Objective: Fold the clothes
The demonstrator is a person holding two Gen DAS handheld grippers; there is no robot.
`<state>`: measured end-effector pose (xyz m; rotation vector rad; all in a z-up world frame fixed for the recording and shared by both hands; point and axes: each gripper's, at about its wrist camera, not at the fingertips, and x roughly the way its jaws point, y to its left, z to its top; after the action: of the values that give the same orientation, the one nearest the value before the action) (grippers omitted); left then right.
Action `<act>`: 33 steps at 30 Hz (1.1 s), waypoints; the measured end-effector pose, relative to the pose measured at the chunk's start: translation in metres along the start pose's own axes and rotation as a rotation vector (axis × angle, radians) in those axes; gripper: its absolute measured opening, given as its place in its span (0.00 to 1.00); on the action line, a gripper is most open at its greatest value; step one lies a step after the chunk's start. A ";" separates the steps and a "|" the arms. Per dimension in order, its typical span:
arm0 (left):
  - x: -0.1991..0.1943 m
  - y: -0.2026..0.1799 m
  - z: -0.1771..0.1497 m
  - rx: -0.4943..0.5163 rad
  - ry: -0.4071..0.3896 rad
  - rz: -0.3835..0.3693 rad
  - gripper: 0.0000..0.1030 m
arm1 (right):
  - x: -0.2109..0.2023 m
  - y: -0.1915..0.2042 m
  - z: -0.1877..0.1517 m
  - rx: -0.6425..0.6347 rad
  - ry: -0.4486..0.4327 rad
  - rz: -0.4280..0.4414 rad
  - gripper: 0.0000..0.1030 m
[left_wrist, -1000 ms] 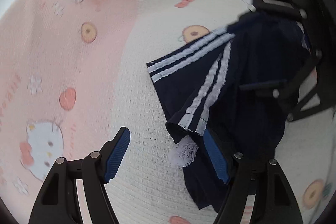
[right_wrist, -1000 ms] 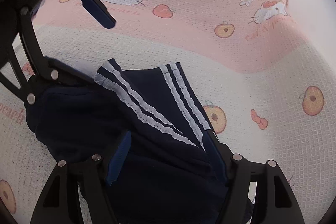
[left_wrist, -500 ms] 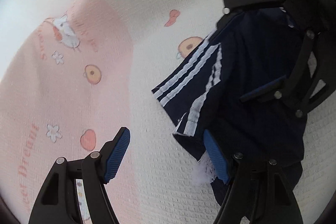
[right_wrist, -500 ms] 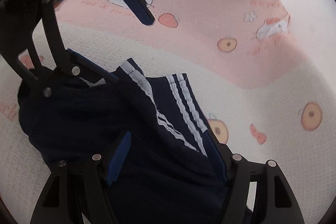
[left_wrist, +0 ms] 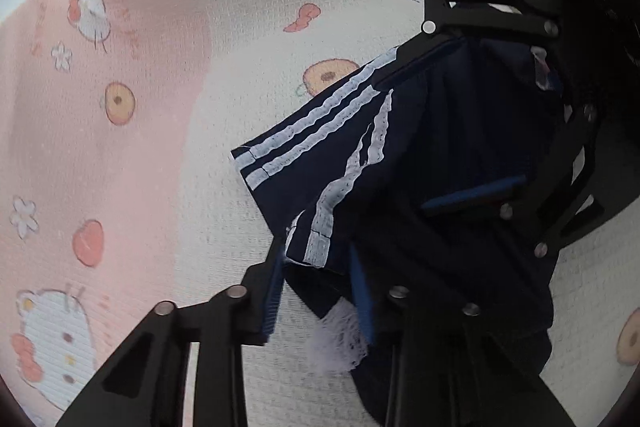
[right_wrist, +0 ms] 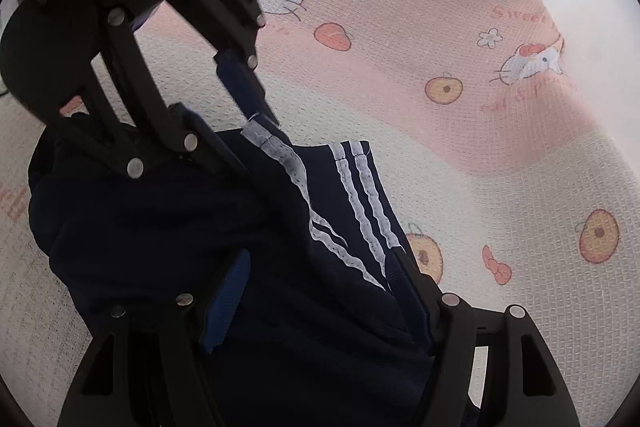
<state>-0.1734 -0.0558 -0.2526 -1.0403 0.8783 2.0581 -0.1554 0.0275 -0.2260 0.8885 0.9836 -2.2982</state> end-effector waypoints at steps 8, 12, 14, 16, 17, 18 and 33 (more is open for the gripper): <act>-0.024 0.016 -0.004 -0.207 -0.094 -0.186 0.12 | 0.001 -0.002 0.015 -0.025 -0.035 0.028 0.67; -0.032 0.023 0.000 -0.236 -0.113 -0.237 0.12 | 0.011 0.000 0.021 -0.045 -0.033 0.060 0.61; -0.031 0.024 0.001 -0.235 -0.107 -0.235 0.12 | 0.018 0.000 0.023 -0.034 -0.016 0.089 0.36; -0.028 0.026 0.002 -0.237 -0.094 -0.233 0.12 | 0.022 -0.001 0.027 -0.012 -0.006 0.113 0.25; -0.027 0.026 0.002 -0.246 -0.091 -0.234 0.12 | 0.024 0.000 0.028 -0.012 -0.003 0.112 0.23; -0.027 0.026 0.002 -0.257 -0.090 -0.237 0.12 | 0.024 0.001 0.030 -0.017 -0.002 0.103 0.22; -0.056 0.050 0.007 -0.401 -0.177 -0.248 0.12 | 0.007 -0.018 0.052 0.094 -0.034 -0.081 0.03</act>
<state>-0.1893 -0.0920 -0.1885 -1.0869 0.2342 2.1152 -0.1912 -0.0026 -0.1957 0.8587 0.9203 -2.4371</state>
